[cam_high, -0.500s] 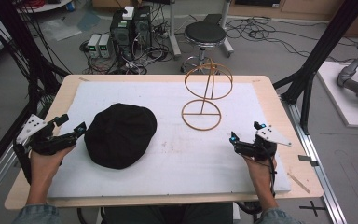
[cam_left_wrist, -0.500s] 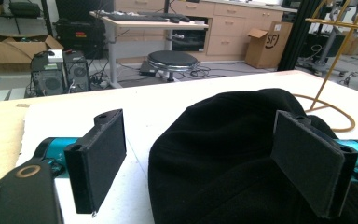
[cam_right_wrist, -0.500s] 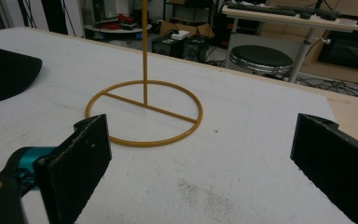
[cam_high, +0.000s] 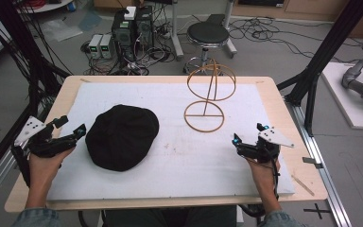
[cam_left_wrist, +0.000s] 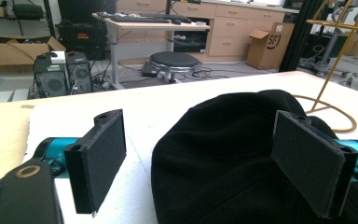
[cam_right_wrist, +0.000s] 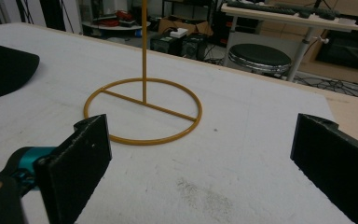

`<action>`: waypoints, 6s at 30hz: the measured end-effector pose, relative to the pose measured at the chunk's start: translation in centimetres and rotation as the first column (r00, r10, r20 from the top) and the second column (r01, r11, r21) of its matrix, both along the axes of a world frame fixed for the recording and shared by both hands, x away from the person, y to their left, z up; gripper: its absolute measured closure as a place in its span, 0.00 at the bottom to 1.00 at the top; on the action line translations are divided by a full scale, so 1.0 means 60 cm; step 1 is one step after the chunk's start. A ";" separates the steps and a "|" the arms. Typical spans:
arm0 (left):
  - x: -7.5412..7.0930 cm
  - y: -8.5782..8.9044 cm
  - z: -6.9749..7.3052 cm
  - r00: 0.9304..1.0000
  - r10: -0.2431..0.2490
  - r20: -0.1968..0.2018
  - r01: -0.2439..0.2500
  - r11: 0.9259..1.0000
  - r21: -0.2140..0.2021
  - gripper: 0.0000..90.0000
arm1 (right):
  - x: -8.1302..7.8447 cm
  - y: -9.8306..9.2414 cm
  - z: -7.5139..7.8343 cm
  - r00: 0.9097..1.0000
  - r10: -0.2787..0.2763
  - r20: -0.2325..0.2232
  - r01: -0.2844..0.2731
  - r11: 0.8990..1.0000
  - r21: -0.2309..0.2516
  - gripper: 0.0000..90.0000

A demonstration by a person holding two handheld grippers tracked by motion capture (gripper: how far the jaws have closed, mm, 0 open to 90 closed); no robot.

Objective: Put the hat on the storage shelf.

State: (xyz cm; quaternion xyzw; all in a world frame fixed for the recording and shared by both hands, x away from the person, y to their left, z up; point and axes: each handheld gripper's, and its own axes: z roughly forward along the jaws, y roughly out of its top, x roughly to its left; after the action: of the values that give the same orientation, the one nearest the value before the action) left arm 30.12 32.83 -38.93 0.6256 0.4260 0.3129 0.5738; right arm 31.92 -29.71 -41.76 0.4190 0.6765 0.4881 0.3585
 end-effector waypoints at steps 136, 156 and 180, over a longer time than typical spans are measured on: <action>0.039 -0.140 0.190 0.937 -0.198 0.288 0.201 0.979 0.020 0.80 | -0.004 -0.022 -0.005 0.999 -0.020 -0.028 0.021 1.000 0.003 0.06; 0.111 -0.228 0.287 0.891 -0.274 0.363 0.307 0.951 -0.035 0.80 | -0.004 -0.026 -0.006 0.999 -0.025 -0.032 0.025 1.000 0.009 0.06; 0.193 -0.354 0.274 0.876 -0.321 0.361 0.381 0.919 -0.105 0.80 | -0.005 -0.038 -0.008 0.999 -0.031 -0.042 0.032 0.999 0.027 0.06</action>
State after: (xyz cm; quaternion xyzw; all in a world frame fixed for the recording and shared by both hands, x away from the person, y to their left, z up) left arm 41.70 11.60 -22.51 0.5777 0.2263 0.2672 0.7373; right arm 31.64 -31.96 -42.23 0.4446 0.6705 0.4828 0.3461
